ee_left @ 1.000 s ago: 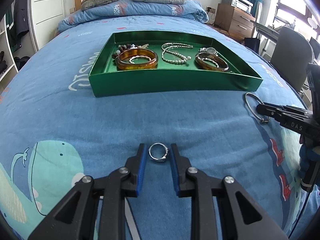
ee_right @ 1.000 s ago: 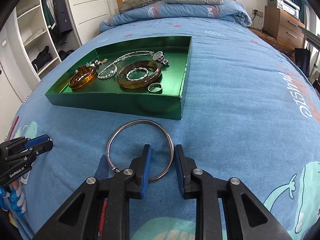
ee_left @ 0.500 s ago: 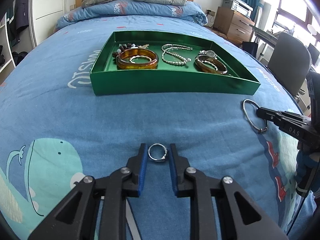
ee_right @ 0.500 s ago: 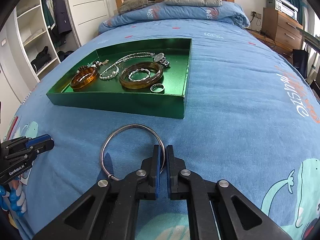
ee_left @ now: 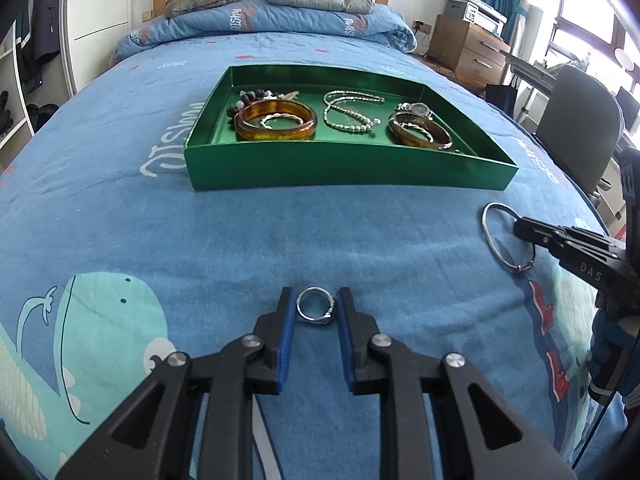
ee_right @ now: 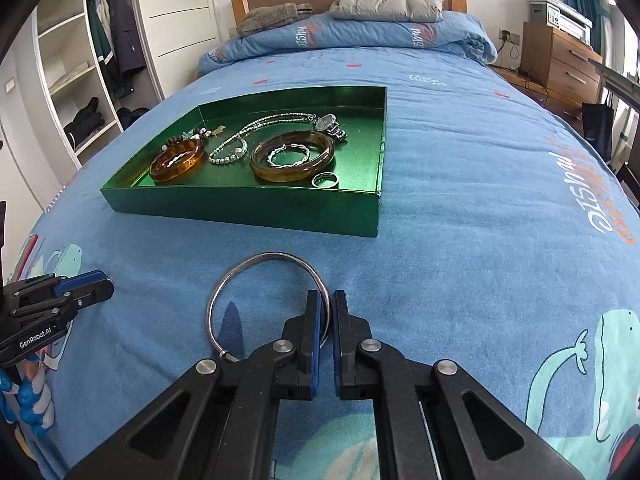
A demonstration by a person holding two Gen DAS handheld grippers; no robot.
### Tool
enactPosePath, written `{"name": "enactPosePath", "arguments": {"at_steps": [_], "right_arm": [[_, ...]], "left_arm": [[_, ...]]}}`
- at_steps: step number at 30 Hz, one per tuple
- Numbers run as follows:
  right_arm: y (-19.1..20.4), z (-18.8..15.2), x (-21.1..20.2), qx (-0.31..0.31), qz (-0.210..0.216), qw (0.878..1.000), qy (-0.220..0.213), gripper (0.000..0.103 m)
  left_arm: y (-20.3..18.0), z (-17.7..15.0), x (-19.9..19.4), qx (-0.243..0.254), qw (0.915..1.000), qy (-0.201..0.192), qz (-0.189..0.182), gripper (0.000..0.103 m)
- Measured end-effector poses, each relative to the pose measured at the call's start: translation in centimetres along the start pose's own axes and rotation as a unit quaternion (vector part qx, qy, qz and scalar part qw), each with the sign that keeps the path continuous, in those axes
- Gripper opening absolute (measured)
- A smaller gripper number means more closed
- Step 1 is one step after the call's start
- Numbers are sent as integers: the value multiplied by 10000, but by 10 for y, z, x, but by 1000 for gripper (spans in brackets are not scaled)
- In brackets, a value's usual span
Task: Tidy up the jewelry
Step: 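Carry the ring into the tray with the left tool while the right tool carries and releases the bangle there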
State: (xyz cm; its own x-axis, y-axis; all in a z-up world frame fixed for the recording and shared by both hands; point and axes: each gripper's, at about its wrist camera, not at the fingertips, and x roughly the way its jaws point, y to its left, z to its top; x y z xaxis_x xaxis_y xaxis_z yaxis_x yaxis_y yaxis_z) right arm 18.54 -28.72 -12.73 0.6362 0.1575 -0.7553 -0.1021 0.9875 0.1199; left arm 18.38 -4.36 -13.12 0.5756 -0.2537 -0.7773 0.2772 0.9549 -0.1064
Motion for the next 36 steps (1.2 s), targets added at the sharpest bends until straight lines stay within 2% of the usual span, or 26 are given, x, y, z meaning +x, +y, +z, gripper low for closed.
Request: {"name": "enactPosePath", "arguments": {"at_steps": [13,27,36], "right_arm": [[20,-15,-33,-20,53,9999,-97,5],[52,-23,-76,-559,-296,9977,-252,4],[66,-8,-106,-862,-463,9939,-510,4]], "left_arm": [[-7,-18,-32,77,9999,-54,125,19],[-12,-28,-82,51,9992,-366,117,19],[-15,-16,-101,95,9982,-584,112,19]]}}
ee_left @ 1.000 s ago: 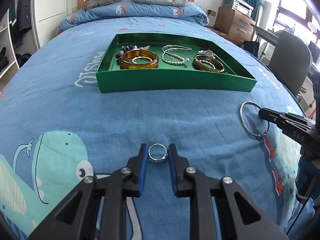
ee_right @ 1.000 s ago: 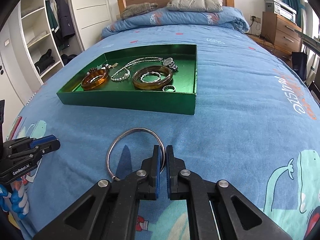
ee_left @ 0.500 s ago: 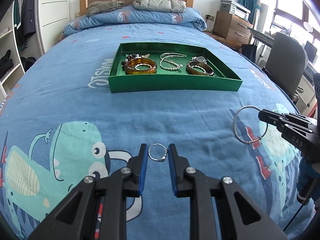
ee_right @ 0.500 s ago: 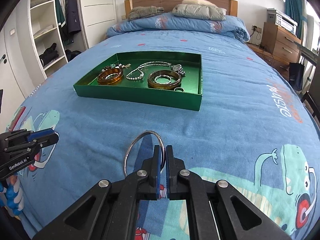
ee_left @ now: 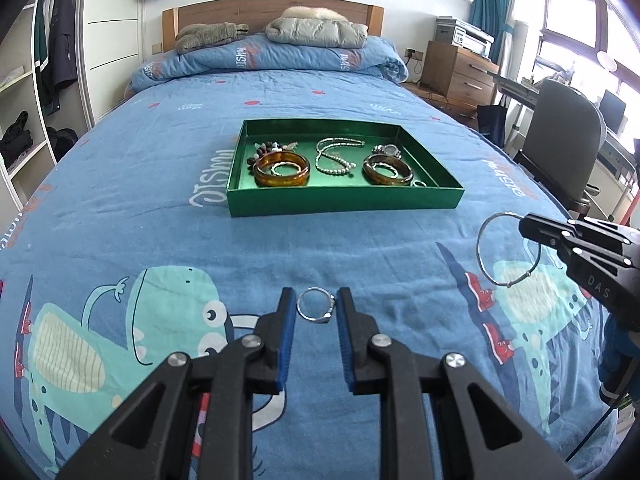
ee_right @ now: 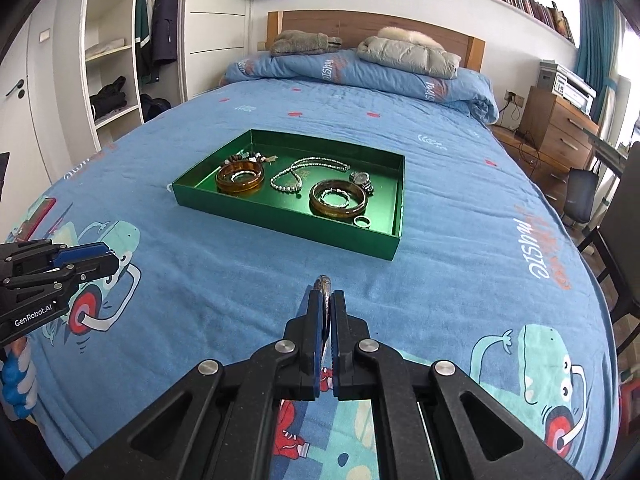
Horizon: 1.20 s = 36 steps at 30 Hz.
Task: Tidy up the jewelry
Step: 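Carry the ring into the tray with the left tool while the right tool carries and releases the bangle there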
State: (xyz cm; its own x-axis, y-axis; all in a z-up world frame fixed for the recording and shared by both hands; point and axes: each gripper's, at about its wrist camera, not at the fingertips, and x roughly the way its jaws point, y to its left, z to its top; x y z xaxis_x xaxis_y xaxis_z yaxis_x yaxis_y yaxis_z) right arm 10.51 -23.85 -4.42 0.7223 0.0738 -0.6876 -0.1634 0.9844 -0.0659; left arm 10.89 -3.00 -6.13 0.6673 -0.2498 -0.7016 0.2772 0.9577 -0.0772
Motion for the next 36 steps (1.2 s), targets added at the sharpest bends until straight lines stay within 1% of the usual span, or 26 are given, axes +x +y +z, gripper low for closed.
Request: {"name": "enactPosePath", "arguments": {"at_steps": [5,11,16,21,25,29,36], "right_arm": [[0,23,-11,-179,-94,9996,-205,4],[-3,62,-12,-277,-132,9983,-502,4],[-2,92,5,-300,-61,9972,-687,3],[-1,113,35,-322,53,9970,-709,3],[2,119,63,-348,148,9972,-645,3],[2,116,91,-330,254,9978,-519,3],[-4,102,124,-167,407,9986,-301,3]], "left_arm": [[1,20,-2,-19,9999,-142,16,19],[5,58,9,25,9995,-304,46,19],[6,94,36,41,9995,-328,20,19],[1,116,76,91,9997,-210,-24,19],[-4,121,110,113,9999,-61,-73,19],[-8,120,139,158,9998,110,-111,19],[-15,116,168,228,9993,268,-130,19]]}}
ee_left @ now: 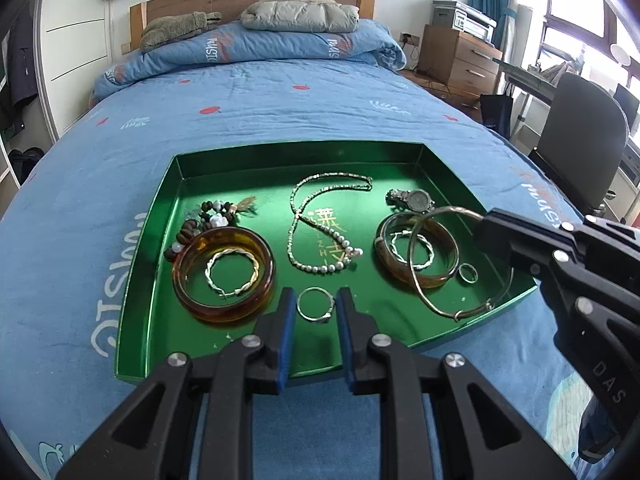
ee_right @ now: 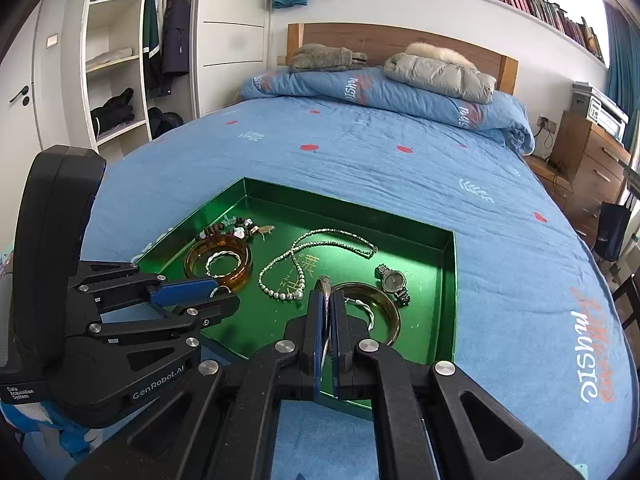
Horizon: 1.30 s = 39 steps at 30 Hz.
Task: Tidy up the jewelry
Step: 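Carry the ring into the tray with the left tool while the right tool carries and releases the bangle there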
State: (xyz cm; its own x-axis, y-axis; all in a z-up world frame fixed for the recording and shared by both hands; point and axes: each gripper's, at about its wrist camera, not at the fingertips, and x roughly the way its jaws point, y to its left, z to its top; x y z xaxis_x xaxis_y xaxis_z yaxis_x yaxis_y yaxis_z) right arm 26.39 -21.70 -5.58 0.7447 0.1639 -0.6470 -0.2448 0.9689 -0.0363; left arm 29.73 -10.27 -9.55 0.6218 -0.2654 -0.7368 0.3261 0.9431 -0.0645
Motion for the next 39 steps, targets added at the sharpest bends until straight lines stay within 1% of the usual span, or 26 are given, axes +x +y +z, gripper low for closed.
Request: {"name": "enactPosePath", "arguments": {"at_steps": [11,19,29,39], "right_arm": [[-28,-15,18,523,235,9983,132,3],[-43,-23,38,793,339,9953,448,4],[-46,-29,49,910,326,9933,627,4],[-45,-32,50,865,267,9935,692,5]], "left_arm": [[-2,-2,21,-25,9999,145,86,19],[4,-1,29,-216,9995,196,122,19],[1,-1,32,-123,9996,148,194,19],[5,-2,31,-295,9995,105,103,20]]}}
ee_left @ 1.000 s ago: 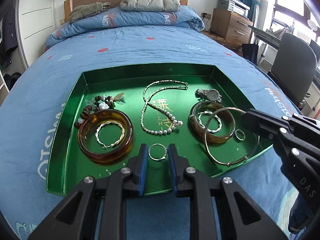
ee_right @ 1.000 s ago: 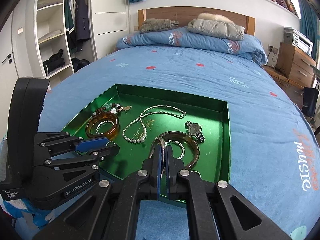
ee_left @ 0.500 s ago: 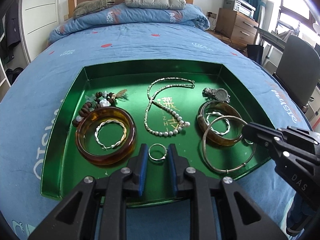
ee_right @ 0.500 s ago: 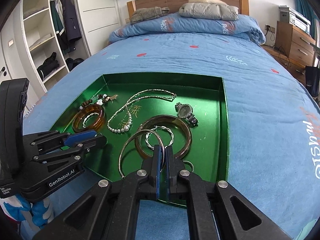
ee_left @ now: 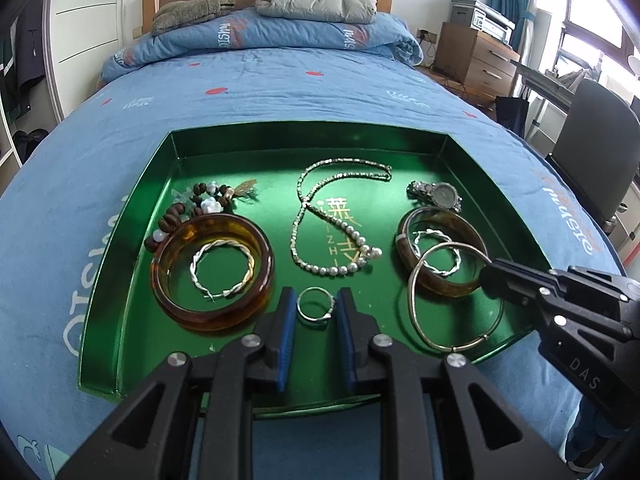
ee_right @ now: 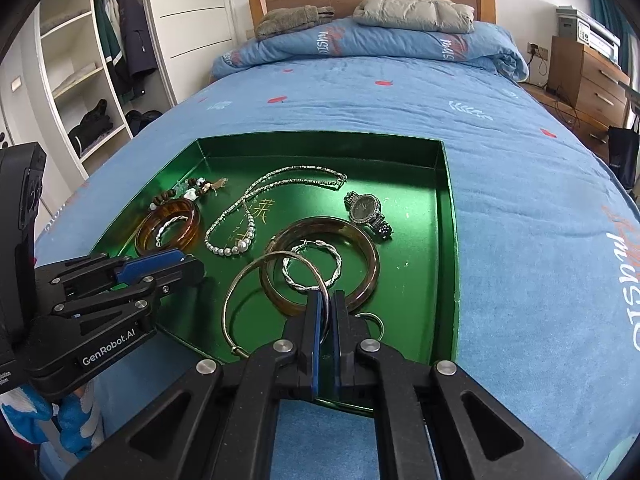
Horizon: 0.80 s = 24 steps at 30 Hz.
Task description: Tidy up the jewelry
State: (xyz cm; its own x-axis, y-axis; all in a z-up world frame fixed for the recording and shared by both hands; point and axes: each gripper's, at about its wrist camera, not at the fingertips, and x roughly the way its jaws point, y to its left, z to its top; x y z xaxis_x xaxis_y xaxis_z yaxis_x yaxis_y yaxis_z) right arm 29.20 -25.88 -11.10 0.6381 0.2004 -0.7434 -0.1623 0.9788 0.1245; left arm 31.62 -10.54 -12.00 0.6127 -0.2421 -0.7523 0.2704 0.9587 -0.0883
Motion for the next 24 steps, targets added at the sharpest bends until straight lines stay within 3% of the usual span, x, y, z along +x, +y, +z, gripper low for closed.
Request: {"name": "enactPosePath", "arguments": {"at_steps": [4,8,15,24], "right_arm": [[-4,0,0,94,-15,10000,28,7],[-8,1,-4,197,-13,9998,-1,24],[-3,4,-24,213,-44,9996,-180,42],[9,3,-66,226,-27,9987,-445,52]], "left_arm": [[5,1,-2,-69,9999,15,-82,20],[9,1,-5,-139,9998,29,-121,20],[5,2,-24,-82,9999,-62,-45,20],[0,3,-64,-26,9996,-276,74,20]]}}
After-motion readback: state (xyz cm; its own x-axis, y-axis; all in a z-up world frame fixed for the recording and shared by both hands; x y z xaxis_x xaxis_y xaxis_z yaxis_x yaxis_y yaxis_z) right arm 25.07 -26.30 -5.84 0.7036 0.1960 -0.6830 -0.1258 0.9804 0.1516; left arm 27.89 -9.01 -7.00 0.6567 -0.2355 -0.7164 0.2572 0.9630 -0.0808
